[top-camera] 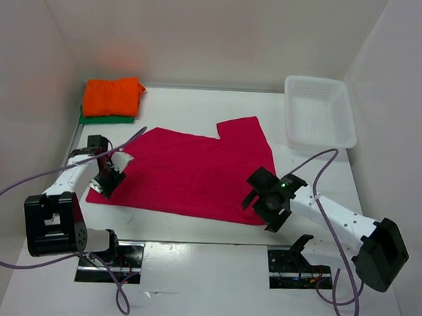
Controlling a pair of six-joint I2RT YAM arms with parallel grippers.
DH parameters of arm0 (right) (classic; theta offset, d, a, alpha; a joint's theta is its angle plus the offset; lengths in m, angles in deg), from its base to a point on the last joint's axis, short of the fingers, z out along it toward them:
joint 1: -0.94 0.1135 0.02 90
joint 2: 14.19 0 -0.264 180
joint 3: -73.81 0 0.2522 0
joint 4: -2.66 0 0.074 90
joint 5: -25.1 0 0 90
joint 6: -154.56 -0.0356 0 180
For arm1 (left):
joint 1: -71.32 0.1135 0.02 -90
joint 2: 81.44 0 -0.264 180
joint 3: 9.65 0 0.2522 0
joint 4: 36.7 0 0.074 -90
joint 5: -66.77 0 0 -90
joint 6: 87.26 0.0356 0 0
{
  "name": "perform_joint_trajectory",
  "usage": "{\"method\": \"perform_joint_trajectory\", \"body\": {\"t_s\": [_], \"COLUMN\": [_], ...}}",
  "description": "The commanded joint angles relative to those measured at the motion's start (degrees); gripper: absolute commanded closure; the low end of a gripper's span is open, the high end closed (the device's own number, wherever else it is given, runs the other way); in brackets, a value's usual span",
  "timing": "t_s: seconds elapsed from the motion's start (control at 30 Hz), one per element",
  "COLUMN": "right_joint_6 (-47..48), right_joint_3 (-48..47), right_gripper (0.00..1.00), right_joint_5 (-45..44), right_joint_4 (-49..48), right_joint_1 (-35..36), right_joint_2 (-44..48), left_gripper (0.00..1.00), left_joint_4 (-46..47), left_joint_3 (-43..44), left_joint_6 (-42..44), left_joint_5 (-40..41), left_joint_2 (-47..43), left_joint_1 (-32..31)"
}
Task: Fold and stack the t-shirts
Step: Fold the flattened tshirt in 1/3 of the way, then grap the side of the flattened tshirt furthest away from the robot with both arms
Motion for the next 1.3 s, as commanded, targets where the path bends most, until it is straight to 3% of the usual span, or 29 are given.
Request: {"method": "perform_joint_trajectory", "body": {"t_s": [0.0,0.07,0.17,0.27,0.37,0.57,0.77,0.93,0.97,1.0,1.13,1.23,1.27], "right_joint_6": [-3.98,-0.57,13.35,27.87,36.5,46.03,50.6,48.5,48.49,47.71,46.47,46.47,45.86], "right_joint_3": [-9.45,-15.97,-27.06,-36.36,-46.71,-62.82,-68.74,-58.4,-57.15,-56.27,-52.58,-50.21,-49.59], "right_gripper": [0.0,0.0,0.0,0.0,0.0,0.0,0.0,0.0,0.0,0.0,0.0,0.0,0.0], "right_joint_5": [-7.6,-13.16,-18.72,-17.06,-16.44,-9.25,-9.94,-4.32,-3.18,-1.26,1.75,1.75,1.75], "right_joint_4": [11.4,17.29,13.65,1.8,-2.01,-10.81,-10.46,-17.02,-17.92,-18.54,-19.86,-19.86,-20.56], "right_joint_1": [0.92,1.44,1.45,-1.8,-4.96,-12.77,-14.54,-18.23,-18.94,-20.34,-21.76,-21.76,-21.76], "right_joint_2": [-0.11,-0.63,-5.81,-16.69,-29.7,-46.77,-54.6,-53.99,-53.99,-53.99,-56.26,-56.89,-56.89], "left_gripper": [0.36,0.27,0.17,0.17,0.16,0.15,0.14,0.15,0.18,0.29,0.55,0.69,0.79], "left_joint_4": [-4.33,-3.2,1.72,5.51,7.01,10.0,14.22,16.24,16.24,16.24,15.54,14.92,14.92], "left_joint_3": [6.84,14.28,21.6,29.6,36.55,44.81,45.36,43.95,43.95,43.95,43.42,40.54,39.65], "left_joint_6": [0.63,-1.73,-5.86,-9.9,-12.46,-13.17,-15.1,-15.11,-15.11,-15.11,-14.49,-13.35,-13.35], "left_joint_5": [-3.36,-5.82,-8.82,-8.82,-8.03,-6.79,-4.94,-3.46,-3.46,-3.46,-4.24,-5.21,-5.73], "left_joint_2": [-0.99,0.23,5.75,14.54,22.72,35.2,42.94,46.2,46.2,46.2,45.68,42.96,40.86], "left_joint_1": [0.42,1.03,-0.01,-4.23,-6.96,-11.52,-12.85,-14.52,-14.52,-15.04,-15.05,-16.19,-16.98]}}
